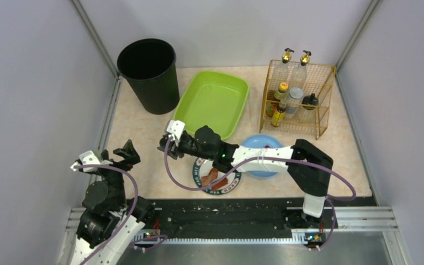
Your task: Clear the kitchen counter
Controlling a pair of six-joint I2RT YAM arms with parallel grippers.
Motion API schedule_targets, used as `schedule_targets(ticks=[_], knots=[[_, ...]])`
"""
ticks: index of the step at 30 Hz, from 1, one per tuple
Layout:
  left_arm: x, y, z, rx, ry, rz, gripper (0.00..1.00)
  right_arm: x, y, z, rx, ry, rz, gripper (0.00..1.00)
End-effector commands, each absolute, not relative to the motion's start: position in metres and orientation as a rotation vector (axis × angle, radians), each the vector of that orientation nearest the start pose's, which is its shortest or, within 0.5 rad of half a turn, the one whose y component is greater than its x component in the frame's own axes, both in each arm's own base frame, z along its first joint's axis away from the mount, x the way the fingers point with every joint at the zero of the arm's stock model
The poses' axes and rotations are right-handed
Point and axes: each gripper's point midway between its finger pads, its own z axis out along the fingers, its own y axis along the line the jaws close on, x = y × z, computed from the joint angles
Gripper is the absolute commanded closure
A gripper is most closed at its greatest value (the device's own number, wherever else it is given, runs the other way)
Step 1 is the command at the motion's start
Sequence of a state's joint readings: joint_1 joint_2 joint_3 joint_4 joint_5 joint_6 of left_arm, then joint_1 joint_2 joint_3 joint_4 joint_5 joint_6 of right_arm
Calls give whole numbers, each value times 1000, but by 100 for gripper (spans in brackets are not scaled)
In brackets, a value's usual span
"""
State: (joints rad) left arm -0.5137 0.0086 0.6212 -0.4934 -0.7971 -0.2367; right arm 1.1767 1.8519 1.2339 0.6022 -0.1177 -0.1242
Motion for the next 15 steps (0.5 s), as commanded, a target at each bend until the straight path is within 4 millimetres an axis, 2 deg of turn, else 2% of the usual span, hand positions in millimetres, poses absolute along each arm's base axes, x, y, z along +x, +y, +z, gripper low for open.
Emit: schedule_targets(ticks=[1,5,10,15], knots=[[149,50,313,-484,1284,-120,4,221,510,257,-1026,1279,736,100],[149,51,313,-486,1284,-119,4,236,485,272,-966,1301,656,100],[149,50,313,-485,1285,-123,4,256,450,278,-899,1369,578,100],[149,50,313,-482,1283,-126,4,280,404,286,-773,1486,536,100]])
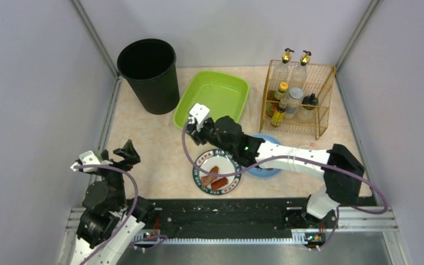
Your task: Clear the kitchen counter
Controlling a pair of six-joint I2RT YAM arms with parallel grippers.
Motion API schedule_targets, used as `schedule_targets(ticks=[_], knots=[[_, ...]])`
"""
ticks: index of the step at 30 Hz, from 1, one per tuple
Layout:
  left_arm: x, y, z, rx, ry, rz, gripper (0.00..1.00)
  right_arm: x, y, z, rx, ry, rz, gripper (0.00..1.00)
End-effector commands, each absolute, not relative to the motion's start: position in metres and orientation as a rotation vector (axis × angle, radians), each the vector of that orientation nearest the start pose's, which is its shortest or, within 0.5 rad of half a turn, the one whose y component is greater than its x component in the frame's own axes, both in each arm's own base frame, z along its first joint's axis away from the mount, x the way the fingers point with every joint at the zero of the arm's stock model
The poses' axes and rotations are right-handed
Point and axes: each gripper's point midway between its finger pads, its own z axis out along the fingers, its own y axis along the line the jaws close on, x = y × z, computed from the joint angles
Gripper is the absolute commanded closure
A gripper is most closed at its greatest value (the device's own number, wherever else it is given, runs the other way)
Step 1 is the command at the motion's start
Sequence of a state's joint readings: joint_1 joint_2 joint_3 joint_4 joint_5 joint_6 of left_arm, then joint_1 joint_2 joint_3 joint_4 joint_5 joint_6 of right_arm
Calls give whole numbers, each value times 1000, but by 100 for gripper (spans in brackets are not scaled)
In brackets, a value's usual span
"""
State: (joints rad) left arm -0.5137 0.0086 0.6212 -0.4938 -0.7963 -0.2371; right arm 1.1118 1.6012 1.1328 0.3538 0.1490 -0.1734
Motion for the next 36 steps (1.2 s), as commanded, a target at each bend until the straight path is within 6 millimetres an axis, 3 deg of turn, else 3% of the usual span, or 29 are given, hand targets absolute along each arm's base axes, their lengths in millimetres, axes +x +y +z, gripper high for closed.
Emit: schedule_targets(ticks=[1,9,21,30,36], knots=[[149,49,313,-481,1283,-127,4,283,394,288,-748,1496,523,100],[150,48,314,-475,1283,-135,4,307,311,306,-507,1557,409,100],[149,46,314,-469,1283,-146,4,346,191,290,-157,1656,191,100],[149,45,316,-467,1282,-155,4,358,101,287,87,1660,58,100],[148,46,315,-470,1283,-152,4,356,64,287,173,1638,-19,100]])
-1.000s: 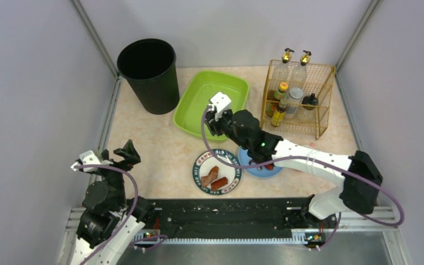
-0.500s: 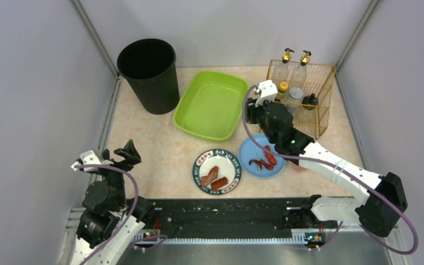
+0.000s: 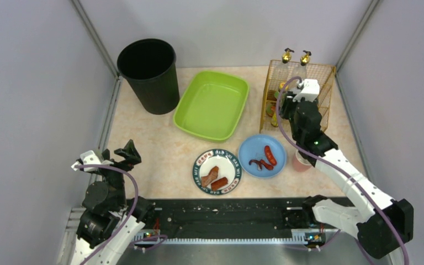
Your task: Clear the kitchen counter
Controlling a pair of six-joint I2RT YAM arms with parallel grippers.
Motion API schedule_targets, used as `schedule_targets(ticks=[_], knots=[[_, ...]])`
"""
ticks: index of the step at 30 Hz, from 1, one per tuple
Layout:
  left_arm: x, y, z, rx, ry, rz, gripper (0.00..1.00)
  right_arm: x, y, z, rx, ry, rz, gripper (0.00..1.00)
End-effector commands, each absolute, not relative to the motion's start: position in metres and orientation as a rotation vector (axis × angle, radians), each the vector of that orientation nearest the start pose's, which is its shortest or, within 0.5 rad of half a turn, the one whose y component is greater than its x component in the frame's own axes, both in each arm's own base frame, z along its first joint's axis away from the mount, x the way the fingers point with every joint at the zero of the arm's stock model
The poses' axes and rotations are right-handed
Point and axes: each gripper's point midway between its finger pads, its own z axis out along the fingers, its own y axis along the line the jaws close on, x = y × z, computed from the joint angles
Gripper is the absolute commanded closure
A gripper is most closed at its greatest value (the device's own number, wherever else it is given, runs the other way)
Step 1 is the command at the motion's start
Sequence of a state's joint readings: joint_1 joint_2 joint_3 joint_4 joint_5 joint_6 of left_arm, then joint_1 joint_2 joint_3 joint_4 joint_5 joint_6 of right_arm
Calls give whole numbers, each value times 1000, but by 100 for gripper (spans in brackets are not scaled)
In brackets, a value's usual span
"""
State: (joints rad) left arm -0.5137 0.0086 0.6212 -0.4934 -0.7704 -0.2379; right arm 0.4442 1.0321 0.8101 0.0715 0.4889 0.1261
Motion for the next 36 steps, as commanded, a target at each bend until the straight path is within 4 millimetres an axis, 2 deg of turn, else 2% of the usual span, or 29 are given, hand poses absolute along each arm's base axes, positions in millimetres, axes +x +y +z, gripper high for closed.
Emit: schedule_targets(ticks=[1,7,9,12,27,36], knots=[[148,46,315,-470,1283,-152,4,356,58,287,186,1638,-34,100],[148,46,315,-472,1283,-150,4,357,16,281,311,1611,-121,100],[148,46,315,-471,1284,-151,4,362,2,271,355,1605,-145,100],[148,46,315,-468,1284,-153,4,368,-6,264,379,1601,-152,100],[148,46,316,-466,1284,-154,4,391,-10,236,375,1585,-201,100],[148,46,315,-467,1285,-151,4,396,-7,204,379,1624,-191,100]])
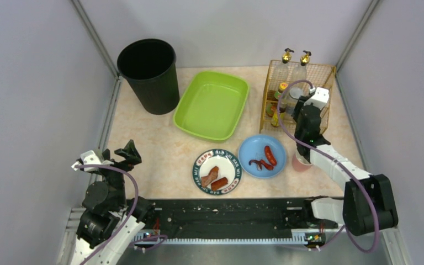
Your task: Clear the kitchen counter
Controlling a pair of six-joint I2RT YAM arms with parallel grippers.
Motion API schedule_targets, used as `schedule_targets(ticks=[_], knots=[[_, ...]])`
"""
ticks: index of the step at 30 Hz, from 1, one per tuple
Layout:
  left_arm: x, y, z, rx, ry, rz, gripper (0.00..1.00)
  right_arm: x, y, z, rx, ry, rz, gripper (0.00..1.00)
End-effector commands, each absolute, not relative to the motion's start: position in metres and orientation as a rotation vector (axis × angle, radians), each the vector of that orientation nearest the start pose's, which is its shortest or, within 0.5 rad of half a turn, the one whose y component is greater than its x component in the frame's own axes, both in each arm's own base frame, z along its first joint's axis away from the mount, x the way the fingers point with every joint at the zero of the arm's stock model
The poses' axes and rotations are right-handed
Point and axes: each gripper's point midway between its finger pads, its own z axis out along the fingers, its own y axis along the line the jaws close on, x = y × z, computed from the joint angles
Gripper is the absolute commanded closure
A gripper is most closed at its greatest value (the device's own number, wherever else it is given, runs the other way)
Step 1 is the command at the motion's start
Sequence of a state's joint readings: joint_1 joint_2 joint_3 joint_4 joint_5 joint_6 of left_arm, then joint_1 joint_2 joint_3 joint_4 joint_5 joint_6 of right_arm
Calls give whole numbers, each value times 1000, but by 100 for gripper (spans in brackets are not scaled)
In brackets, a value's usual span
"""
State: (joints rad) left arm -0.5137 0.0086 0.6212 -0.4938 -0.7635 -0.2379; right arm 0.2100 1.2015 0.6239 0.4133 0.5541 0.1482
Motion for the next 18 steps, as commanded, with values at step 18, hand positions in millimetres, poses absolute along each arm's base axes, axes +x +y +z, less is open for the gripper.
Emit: schedule_targets(ticks=[18], knots=[[148,46,315,-467,1284,-149,4,403,-2,146,411,1720,-177,100]])
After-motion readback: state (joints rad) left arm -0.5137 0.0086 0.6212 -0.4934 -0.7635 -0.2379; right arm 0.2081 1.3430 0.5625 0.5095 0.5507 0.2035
